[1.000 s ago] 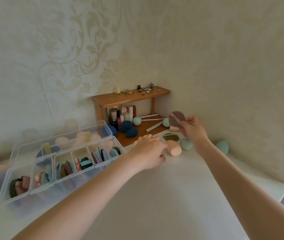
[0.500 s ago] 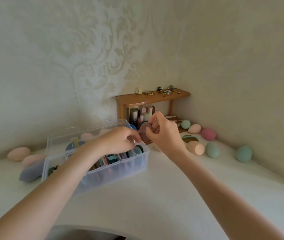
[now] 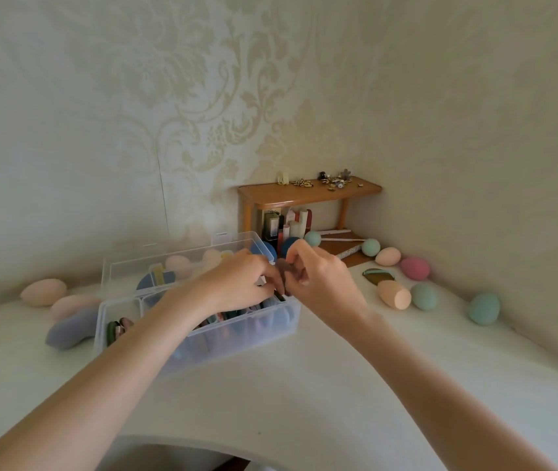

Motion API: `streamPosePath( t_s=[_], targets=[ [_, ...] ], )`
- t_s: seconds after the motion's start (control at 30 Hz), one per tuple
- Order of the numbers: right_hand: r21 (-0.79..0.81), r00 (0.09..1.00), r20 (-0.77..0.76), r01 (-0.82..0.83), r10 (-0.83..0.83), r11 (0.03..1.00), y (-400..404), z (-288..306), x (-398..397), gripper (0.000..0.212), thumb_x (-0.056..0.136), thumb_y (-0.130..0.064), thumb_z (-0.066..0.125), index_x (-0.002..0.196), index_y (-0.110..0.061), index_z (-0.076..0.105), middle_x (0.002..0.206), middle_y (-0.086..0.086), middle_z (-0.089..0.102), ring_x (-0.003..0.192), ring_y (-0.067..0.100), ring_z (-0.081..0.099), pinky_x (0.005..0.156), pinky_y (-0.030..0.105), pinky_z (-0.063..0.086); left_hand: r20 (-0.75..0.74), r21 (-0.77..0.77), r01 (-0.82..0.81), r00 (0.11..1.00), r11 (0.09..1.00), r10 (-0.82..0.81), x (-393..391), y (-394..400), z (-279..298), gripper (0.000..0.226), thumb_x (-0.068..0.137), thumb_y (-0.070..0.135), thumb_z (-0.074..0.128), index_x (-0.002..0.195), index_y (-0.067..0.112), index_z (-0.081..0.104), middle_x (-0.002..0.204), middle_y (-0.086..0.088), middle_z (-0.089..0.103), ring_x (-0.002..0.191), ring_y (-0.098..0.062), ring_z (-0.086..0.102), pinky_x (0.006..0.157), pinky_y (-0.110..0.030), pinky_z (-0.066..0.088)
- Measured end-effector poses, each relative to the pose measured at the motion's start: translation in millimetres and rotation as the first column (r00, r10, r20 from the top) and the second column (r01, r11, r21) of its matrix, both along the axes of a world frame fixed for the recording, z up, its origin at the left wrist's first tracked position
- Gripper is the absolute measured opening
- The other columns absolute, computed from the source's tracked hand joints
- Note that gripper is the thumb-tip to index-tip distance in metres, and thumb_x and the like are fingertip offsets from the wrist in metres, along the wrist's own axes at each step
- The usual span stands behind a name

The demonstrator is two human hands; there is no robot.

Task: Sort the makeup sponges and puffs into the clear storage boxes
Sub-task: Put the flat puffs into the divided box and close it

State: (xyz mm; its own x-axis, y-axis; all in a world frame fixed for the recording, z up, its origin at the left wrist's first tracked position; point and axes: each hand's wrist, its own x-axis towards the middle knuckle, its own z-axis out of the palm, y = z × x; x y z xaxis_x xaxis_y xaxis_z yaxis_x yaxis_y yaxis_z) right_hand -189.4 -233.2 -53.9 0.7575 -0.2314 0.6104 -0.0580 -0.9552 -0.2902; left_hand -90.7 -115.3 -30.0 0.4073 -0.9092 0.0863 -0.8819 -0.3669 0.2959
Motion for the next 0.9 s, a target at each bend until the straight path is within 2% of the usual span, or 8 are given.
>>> streamPosePath(
  t_s=[0.1, 0.27, 0.37, 0.47, 0.5, 0.57, 0.7, 0.9],
  targets=[
    [-0.083, 0.998, -0.060, 0.019, -0.024, 0.996, 0.7, -9.5, 3.1, 0.020, 0.089, -0.026, 0.058, 0.093, -0.008, 0.066, 0.088, 0.004, 0.064, 0.078, 0.012, 0.043, 0.054, 0.020, 0.033, 0.022, 0.002, -0.009, 1.000, 1.000, 0.008, 0.8, 0.0, -2.4, 0.024, 0.092, 0.019, 0.049, 0.099, 0.024, 0.071, 0.099, -0.003, 0.066, 0.095, -0.019, 0.057, 0.090, -0.041, 0.046],
    [0.119, 0.964, -0.265, 0.063, -0.029, 0.991, -8.7, -7.3, 6.1, 0.024, 0.094, -0.024, 0.051, 0.107, -0.021, 0.071, 0.099, -0.011, 0.042, 0.099, 0.007, 0.031, 0.081, 0.020, 0.029, -0.003, -0.077, -0.012, 1.000, 0.997, 0.012, 3.7, 0.2, -2.6, 0.020, 0.091, 0.021, 0.051, 0.096, 0.027, 0.070, 0.099, 0.008, 0.064, 0.097, -0.012, 0.058, 0.091, -0.038, 0.047],
    [0.259, 0.960, -0.279, 0.061, 0.015, 0.964, -21.8, 7.3, 6.9, 0.028, 0.096, -0.017, 0.047, 0.115, -0.018, 0.067, 0.106, -0.008, 0.058, 0.107, 0.014, 0.046, 0.095, 0.027, 0.038, -0.072, -0.144, -0.004, 0.997, 0.990, -0.006, 2.7, -4.4, 2.0, 0.019, 0.092, 0.018, 0.052, 0.101, 0.022, 0.068, 0.100, 0.009, 0.059, 0.098, -0.009, 0.057, 0.088, -0.025, 0.046],
    [0.385, 0.935, -0.249, 0.335, -0.253, 0.860, -62.3, 19.7, 7.5, 0.030, 0.097, -0.009, 0.042, 0.115, -0.012, 0.066, 0.120, 0.005, 0.062, 0.112, 0.021, 0.056, 0.085, 0.007, 0.037, -0.097, -0.157, 0.010, 0.995, 0.988, -0.026, 2.1, -10.3, 4.4, 0.022, 0.092, 0.014, 0.050, 0.106, 0.019, 0.066, 0.106, 0.007, 0.060, 0.100, -0.010, 0.058, 0.088, -0.024, 0.047],
    [0.368, 0.890, -0.311, 0.436, -0.334, 0.821, -79.8, 19.2, 8.5, 0.031, 0.096, -0.007, 0.040, 0.113, -0.009, 0.066, 0.118, 0.007, 0.063, 0.111, 0.025, 0.057, 0.082, 0.006, 0.040, -0.103, -0.150, 0.013, 0.994, 0.989, -0.028, 2.3, -12.5, 3.9, 0.023, 0.093, 0.014, 0.049, 0.107, 0.020, 0.066, 0.108, 0.006, 0.061, 0.100, -0.011, 0.058, 0.088, -0.024, 0.048],
    [0.191, 0.747, -0.489, 0.596, -0.451, 0.780, -110.6, 12.5, 10.5, 0.032, 0.094, -0.006, 0.038, 0.115, -0.004, 0.062, 0.118, 0.013, 0.063, 0.111, 0.031, 0.058, 0.090, 0.026, 0.046, -0.116, -0.143, 0.012, 0.993, 0.990, -0.029, 2.8, -17.5, 2.4, 0.023, 0.093, 0.013, 0.048, 0.108, 0.019, 0.066, 0.111, 0.004, 0.061, 0.101, -0.012, 0.059, 0.090, -0.027, 0.049],
    [-0.094, 0.527, -0.707, 0.592, -0.472, 0.800, -151.5, -18.9, 15.9, 0.033, 0.095, -0.015, 0.038, 0.124, -0.007, 0.051, 0.126, 0.017, 0.052, 0.116, 0.035, 0.052, 0.097, 0.039, 0.045, -0.118, -0.131, -0.013, 0.993, 0.991, -0.002, 3.9, -24.3, 0.4, 0.026, 0.094, 0.011, 0.046, 0.110, 0.021, 0.064, 0.117, 0.003, 0.061, 0.102, -0.012, 0.059, 0.092, -0.029, 0.050],
    [-0.180, 0.527, -0.663, 0.576, -0.532, 0.797, -152.3, -22.8, 22.3, 0.034, 0.093, -0.011, 0.040, 0.125, -0.013, 0.051, 0.128, 0.014, 0.051, 0.117, 0.034, 0.049, 0.100, 0.040, 0.043, -0.120, -0.117, -0.026, 0.993, 0.993, 0.012, 7.5, -24.0, -1.1, 0.034, 0.093, 0.005, 0.044, 0.121, 0.019, 0.057, 0.130, 0.001, 0.054, 0.114, -0.014, 0.054, 0.095, -0.024, 0.044]
  ],
)
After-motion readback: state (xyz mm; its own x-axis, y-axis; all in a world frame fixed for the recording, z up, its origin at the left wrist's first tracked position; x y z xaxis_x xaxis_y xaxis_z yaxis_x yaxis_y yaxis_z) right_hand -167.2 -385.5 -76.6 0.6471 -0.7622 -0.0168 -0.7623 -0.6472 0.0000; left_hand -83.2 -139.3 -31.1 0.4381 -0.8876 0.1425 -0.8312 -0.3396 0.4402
